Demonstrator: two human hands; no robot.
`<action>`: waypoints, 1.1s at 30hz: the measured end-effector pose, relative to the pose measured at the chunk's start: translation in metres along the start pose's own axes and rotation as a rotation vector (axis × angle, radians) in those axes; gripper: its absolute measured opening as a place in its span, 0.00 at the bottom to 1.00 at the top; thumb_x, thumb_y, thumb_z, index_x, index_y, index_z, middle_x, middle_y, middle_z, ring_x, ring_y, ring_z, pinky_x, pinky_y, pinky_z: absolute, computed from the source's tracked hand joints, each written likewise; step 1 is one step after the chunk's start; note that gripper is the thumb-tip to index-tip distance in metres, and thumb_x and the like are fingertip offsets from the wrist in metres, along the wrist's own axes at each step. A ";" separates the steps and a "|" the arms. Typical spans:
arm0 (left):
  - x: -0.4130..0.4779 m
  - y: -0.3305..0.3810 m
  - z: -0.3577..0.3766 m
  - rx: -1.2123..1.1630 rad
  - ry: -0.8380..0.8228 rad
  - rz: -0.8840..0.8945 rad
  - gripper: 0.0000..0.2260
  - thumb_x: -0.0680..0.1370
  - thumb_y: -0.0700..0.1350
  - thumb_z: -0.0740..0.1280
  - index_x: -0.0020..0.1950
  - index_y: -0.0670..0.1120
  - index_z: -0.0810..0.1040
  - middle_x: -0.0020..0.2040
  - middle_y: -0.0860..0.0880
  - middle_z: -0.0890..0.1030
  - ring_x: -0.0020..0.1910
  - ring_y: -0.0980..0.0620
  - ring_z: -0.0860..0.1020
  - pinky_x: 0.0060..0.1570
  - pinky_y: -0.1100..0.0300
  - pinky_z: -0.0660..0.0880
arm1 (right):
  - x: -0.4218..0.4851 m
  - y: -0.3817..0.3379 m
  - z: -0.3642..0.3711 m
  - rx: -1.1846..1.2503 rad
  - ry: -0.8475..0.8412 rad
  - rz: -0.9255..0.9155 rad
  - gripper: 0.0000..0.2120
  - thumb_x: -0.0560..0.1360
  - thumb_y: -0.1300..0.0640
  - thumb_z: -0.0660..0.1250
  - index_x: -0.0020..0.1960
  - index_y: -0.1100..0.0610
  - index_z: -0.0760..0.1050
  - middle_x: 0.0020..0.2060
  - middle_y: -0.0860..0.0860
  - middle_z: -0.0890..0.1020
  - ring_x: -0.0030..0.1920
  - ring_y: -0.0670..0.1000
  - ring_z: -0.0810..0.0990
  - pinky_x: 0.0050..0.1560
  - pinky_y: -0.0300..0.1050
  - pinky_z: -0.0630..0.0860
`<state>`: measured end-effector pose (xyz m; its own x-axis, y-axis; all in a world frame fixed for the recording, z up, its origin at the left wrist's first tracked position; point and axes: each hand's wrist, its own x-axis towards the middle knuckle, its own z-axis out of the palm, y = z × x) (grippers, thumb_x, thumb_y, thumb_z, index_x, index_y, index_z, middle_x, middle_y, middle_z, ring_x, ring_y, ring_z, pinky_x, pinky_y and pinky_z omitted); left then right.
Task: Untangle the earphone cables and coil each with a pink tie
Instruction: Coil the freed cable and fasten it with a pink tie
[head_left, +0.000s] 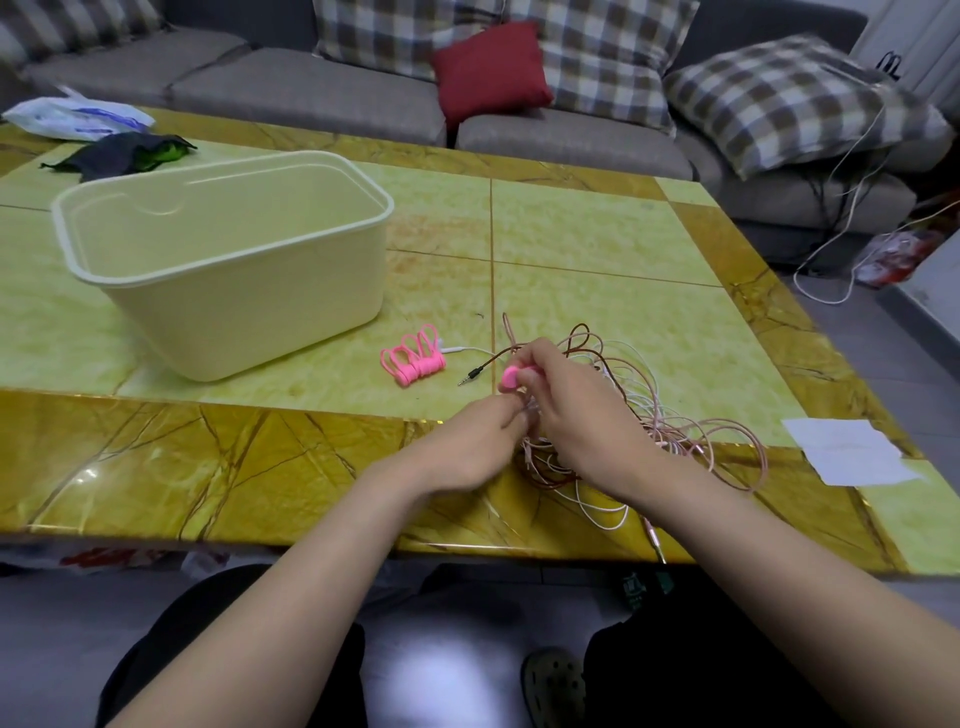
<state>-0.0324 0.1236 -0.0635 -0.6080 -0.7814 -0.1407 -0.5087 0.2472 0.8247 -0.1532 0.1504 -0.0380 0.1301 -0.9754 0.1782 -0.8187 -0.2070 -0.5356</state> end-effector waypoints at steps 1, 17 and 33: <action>0.000 0.001 0.002 -0.047 -0.008 0.009 0.11 0.83 0.41 0.52 0.41 0.46 0.67 0.36 0.49 0.70 0.33 0.55 0.68 0.38 0.60 0.64 | 0.000 0.001 0.000 -0.025 0.002 0.007 0.08 0.82 0.56 0.52 0.55 0.53 0.69 0.42 0.45 0.78 0.40 0.50 0.73 0.40 0.44 0.61; 0.003 0.002 0.006 0.102 -0.092 -0.005 0.10 0.83 0.43 0.54 0.48 0.40 0.70 0.41 0.45 0.74 0.40 0.48 0.72 0.44 0.54 0.70 | -0.005 0.012 0.002 -0.152 -0.050 0.168 0.08 0.79 0.61 0.55 0.57 0.54 0.65 0.57 0.47 0.77 0.46 0.50 0.76 0.43 0.45 0.69; 0.010 0.003 -0.004 -0.529 0.201 -0.258 0.13 0.78 0.39 0.54 0.34 0.48 0.65 0.26 0.52 0.64 0.29 0.52 0.58 0.30 0.59 0.55 | -0.013 0.003 0.002 -0.001 0.178 0.058 0.06 0.80 0.55 0.59 0.50 0.54 0.75 0.40 0.47 0.79 0.42 0.51 0.77 0.42 0.49 0.73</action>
<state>-0.0375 0.1145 -0.0608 -0.3525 -0.8836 -0.3083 -0.2217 -0.2413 0.9448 -0.1566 0.1620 -0.0435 -0.0184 -0.9569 0.2900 -0.8225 -0.1504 -0.5486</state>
